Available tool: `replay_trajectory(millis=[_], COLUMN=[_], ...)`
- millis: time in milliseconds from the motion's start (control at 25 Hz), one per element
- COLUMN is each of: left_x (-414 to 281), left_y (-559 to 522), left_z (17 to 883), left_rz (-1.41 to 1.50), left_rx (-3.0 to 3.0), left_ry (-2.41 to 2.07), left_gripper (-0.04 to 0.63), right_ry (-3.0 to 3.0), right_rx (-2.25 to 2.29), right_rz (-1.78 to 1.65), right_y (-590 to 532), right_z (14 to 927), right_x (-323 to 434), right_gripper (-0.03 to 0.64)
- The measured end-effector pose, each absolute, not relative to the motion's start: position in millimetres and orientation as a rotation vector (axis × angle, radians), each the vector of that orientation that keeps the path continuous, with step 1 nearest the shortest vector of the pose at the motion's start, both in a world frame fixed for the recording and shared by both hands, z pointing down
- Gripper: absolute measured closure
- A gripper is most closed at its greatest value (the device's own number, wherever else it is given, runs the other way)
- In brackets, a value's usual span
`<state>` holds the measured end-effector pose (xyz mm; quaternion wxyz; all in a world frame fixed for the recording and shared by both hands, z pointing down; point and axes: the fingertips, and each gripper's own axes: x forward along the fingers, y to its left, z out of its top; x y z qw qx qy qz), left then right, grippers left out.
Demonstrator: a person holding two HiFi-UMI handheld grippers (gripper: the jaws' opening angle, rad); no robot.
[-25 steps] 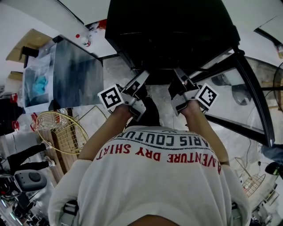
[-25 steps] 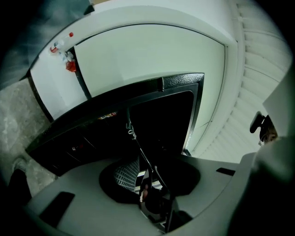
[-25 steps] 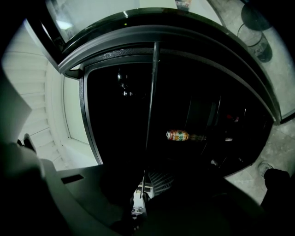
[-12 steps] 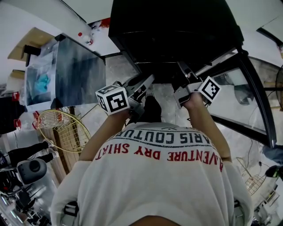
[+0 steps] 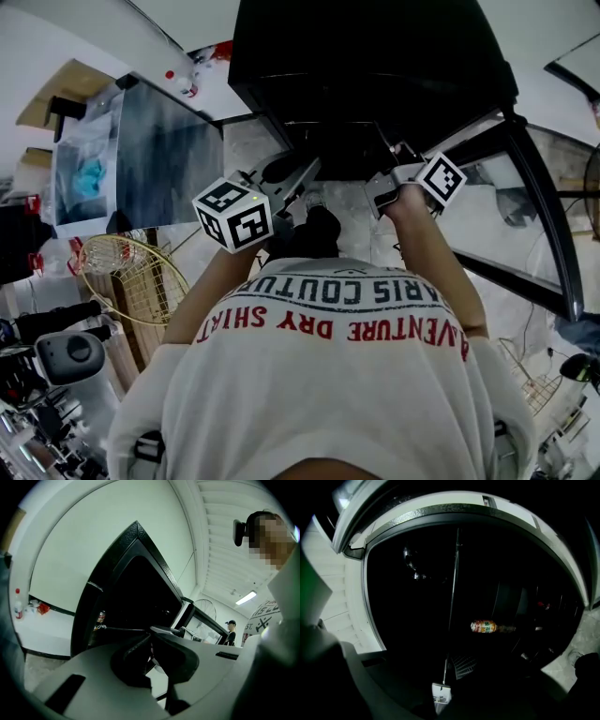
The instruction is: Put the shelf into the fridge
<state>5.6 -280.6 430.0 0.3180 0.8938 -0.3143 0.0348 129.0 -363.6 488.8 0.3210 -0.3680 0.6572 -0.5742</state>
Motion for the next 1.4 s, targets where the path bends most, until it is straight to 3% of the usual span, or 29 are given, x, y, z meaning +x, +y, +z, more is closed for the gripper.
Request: replay_trajectory(millis=[1400], left_x=[-11.3], left_y=[-284.3], left_z=[436.6], left_rz=[0.239], left_rx=[2.404], left_ry=[-0.929], left_gripper=[0.557], right_ry=[1.691], right_rx=[-1.035], right_rz=[-1.431], right_y=[-409.2], right_z=[482.6], right_x=[133.1], right_gripper=[0.578])
